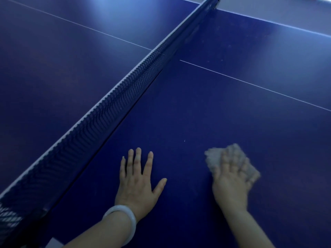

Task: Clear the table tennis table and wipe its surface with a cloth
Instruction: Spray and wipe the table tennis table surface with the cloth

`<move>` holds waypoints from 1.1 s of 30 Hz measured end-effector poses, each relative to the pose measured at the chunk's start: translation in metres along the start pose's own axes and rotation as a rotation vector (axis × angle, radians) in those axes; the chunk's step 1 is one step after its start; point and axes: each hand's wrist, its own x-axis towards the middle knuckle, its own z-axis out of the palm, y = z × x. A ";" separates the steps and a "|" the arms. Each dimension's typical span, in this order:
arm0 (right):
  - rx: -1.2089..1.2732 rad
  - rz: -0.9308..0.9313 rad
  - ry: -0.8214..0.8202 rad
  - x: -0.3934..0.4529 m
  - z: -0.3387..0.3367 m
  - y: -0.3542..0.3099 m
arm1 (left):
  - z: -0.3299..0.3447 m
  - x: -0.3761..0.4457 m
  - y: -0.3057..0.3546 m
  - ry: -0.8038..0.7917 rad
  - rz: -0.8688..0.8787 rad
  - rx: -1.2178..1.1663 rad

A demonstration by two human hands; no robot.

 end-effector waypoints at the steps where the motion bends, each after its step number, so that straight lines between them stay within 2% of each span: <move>1: -0.009 -0.160 0.002 -0.004 0.006 -0.022 | 0.000 0.000 0.000 0.000 0.002 0.000; 3: -0.040 -0.476 -0.010 -0.003 0.013 -0.056 | -0.001 0.000 0.000 -0.012 0.006 0.012; 4: -0.078 -0.574 -0.030 0.007 0.013 -0.065 | -0.001 0.000 0.000 -0.015 0.007 0.016; 6: -0.162 -0.606 -0.065 0.045 0.008 -0.063 | -0.001 0.001 0.000 -0.024 0.006 0.020; 8: -0.180 -0.402 -0.078 0.089 -0.003 -0.043 | -0.001 0.000 0.001 -0.039 0.007 0.025; 11: 0.024 0.050 -0.121 0.128 -0.027 -0.023 | -0.002 0.000 0.001 -0.026 0.005 -0.013; 13: 0.054 0.129 -0.109 0.124 -0.030 -0.036 | -0.003 0.001 0.001 -0.034 0.005 -0.022; 14: 0.014 0.049 -0.095 0.116 -0.026 -0.050 | -0.003 0.001 0.001 -0.032 0.003 -0.022; 18: -0.095 -0.688 -0.075 0.064 0.005 -0.100 | -0.010 -0.001 0.002 -0.037 -0.006 -0.045; 19: -0.107 -0.779 -0.085 0.064 0.007 -0.100 | -0.012 -0.001 0.002 -0.047 0.000 -0.040; 21: -0.106 -0.717 -0.074 0.087 0.003 -0.085 | -0.014 -0.001 0.002 -0.065 0.022 -0.018; 25: -0.040 -0.358 -0.047 0.141 -0.008 -0.058 | -0.014 0.003 0.000 -0.050 0.021 -0.067; 29: -0.052 -0.340 -0.084 0.156 -0.010 -0.068 | -0.016 0.039 -0.001 0.077 -0.035 -0.127; 33: -0.088 -0.394 -0.103 0.177 -0.012 -0.061 | -0.022 0.096 0.000 0.076 -0.159 -0.054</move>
